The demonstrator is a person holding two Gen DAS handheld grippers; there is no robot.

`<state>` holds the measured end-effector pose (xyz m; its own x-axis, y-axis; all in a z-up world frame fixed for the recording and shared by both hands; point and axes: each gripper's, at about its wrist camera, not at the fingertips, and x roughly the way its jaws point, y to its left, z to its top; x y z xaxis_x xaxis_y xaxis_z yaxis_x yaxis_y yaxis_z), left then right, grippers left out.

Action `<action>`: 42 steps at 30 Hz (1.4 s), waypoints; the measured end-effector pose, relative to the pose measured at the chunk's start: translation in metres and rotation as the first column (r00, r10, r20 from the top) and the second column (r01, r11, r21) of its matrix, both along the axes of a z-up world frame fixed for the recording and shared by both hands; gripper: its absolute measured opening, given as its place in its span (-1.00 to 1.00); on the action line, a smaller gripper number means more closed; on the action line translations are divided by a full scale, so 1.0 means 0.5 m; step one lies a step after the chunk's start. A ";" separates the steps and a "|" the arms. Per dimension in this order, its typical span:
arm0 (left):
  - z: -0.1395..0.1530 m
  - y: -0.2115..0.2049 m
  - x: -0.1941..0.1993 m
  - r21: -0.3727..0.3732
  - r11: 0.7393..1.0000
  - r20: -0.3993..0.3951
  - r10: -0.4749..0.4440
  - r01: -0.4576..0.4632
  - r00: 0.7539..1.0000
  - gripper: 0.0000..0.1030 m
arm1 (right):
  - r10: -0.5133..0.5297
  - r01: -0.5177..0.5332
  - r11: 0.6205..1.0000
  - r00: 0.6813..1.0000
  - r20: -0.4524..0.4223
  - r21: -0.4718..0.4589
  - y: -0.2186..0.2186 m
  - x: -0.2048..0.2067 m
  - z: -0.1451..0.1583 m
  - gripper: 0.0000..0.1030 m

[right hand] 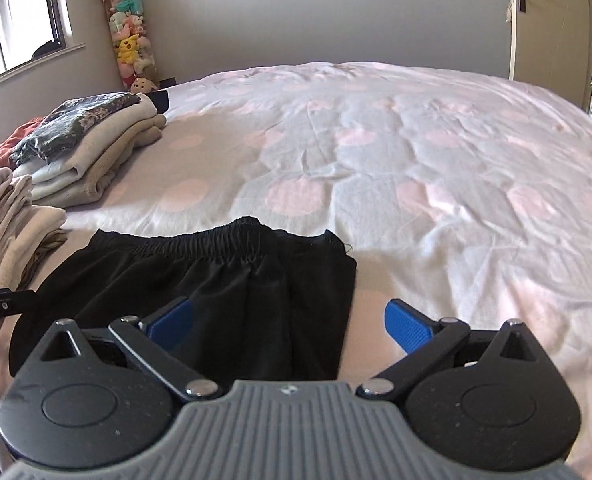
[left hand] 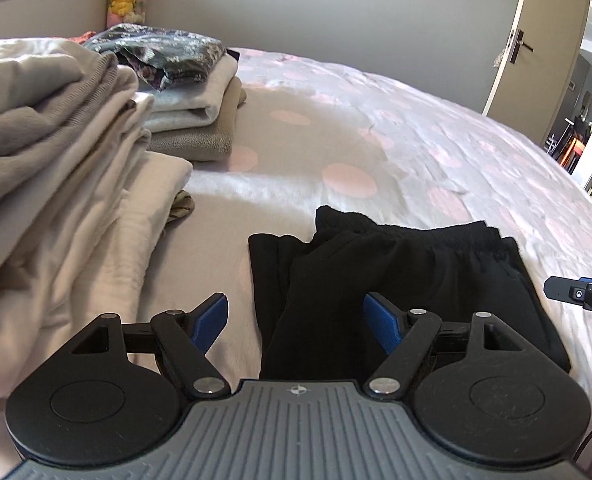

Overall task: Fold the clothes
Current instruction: 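Move both open tools back over the waistband of the folded shorts, then close both tools on the elastic waistband of the folded shorts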

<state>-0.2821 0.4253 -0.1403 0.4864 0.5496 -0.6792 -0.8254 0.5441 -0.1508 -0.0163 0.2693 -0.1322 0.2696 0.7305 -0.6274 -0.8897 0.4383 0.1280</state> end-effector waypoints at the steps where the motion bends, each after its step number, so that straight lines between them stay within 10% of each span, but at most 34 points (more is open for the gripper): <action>1: -0.006 0.005 0.003 -0.009 1.000 -0.008 -0.002 0.002 1.000 0.44 | -0.007 0.008 1.000 1.000 -0.006 0.006 0.002 0.004 -0.007 0.99; 20: -0.059 0.043 0.013 -0.044 0.998 0.000 -0.051 0.051 0.999 0.44 | -0.003 0.007 1.000 0.985 -0.170 0.024 0.044 0.066 -0.087 0.98; 34: -0.068 0.126 0.058 -0.154 0.987 0.052 -0.035 0.043 0.998 0.42 | 0.031 -0.028 0.999 0.991 -0.133 0.028 0.071 0.070 -0.105 0.97; 42: -0.072 0.101 0.089 -0.117 0.991 0.019 -0.058 0.060 0.998 -0.41 | 0.128 -0.124 0.991 0.986 -0.103 0.043 0.079 0.047 -0.100 0.04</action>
<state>-0.2376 0.4758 -0.1762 0.5264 0.4368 -0.7295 -0.7895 0.5696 -0.2286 0.0073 0.3089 -0.1820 0.1081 0.7776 -0.6194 -0.9182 0.3169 0.2375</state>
